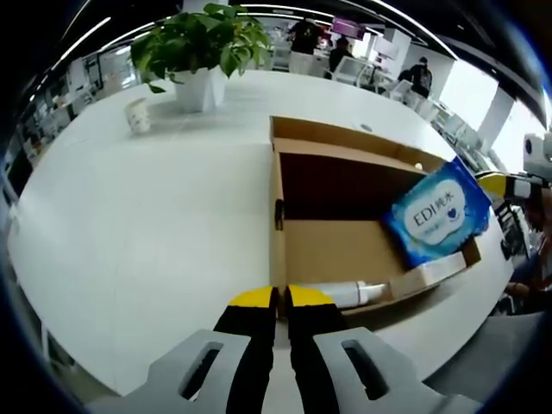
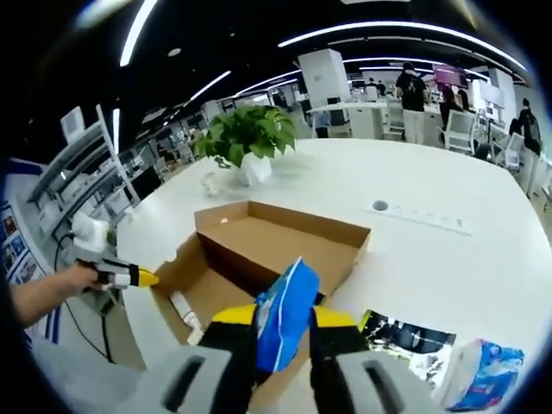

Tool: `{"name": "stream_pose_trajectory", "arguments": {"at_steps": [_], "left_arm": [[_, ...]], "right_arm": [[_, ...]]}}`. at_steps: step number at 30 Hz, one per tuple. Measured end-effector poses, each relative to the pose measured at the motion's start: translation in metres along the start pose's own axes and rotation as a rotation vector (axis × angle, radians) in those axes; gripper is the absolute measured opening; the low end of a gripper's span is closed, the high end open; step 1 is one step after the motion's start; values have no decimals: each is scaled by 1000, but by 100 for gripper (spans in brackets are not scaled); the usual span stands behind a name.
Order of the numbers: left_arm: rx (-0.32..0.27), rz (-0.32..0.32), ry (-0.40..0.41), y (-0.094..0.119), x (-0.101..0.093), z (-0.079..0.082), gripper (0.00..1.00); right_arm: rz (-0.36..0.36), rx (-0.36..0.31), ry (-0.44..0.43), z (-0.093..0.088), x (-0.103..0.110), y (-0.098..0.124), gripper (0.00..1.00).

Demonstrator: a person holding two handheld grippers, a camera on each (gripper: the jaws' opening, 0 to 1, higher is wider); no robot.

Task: Operate the shoe box by opening the lid, removing the specified soft item, and placing it in the target area until the item is outside and the box remains undamaged.

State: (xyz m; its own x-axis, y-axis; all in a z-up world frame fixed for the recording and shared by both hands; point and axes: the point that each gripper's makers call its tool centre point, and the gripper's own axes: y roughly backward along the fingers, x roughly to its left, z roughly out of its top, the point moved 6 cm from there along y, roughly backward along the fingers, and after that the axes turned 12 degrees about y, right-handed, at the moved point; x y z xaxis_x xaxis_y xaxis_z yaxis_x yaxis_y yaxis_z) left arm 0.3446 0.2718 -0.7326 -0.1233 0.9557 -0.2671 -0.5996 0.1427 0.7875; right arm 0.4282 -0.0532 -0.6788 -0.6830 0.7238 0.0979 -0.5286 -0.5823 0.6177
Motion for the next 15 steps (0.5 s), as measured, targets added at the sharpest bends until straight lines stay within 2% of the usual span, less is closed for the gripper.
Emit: {"name": "stream_pose_trajectory", "arguments": {"at_steps": [9,14,15], "left_arm": [[2,0,-2,-2,3,1,1],[3,0,-3,-2,2,1,1],[3,0,-2,-2,2,1,1]], "right_arm": [[-6,39,-9,-9,4,-10,20],[0,46,-16,-9,6,-10,13],[-6,49,-18,-9,6,-10,9]]}}
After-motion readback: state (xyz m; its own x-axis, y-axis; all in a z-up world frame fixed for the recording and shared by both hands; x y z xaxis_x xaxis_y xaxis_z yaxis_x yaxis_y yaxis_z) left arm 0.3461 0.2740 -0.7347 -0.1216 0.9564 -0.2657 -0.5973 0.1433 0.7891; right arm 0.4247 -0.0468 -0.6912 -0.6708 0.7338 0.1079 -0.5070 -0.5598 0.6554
